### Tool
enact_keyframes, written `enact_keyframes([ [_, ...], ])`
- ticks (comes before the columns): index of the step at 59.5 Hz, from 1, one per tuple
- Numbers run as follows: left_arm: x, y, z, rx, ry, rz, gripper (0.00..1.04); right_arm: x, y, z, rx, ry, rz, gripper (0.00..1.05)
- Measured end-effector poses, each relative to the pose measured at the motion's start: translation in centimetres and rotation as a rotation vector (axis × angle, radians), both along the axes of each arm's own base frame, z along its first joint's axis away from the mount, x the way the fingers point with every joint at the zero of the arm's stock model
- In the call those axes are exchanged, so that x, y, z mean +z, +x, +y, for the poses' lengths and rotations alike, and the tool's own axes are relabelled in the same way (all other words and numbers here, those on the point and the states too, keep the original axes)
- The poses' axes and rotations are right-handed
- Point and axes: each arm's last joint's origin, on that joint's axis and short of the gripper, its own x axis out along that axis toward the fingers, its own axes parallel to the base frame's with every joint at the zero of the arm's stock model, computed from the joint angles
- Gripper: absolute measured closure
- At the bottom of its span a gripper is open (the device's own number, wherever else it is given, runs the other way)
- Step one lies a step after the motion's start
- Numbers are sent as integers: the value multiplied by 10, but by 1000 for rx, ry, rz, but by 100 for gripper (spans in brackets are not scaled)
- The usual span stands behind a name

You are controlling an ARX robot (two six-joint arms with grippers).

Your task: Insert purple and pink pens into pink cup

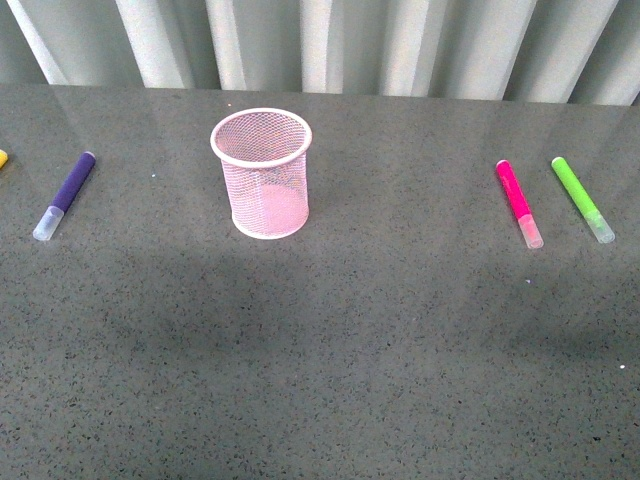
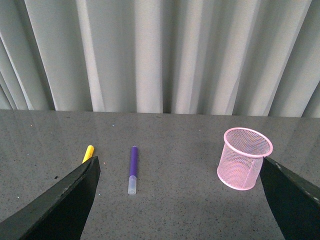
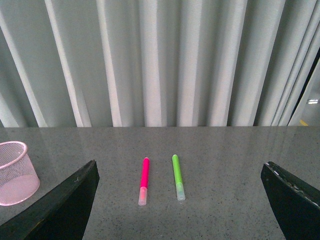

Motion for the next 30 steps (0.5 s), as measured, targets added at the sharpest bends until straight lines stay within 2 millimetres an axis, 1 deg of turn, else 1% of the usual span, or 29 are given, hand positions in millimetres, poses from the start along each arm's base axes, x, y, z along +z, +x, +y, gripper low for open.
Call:
enact_keyframes([
  [30,0,0,0,0,0,0,7,0,0,0,0,0,0,7],
])
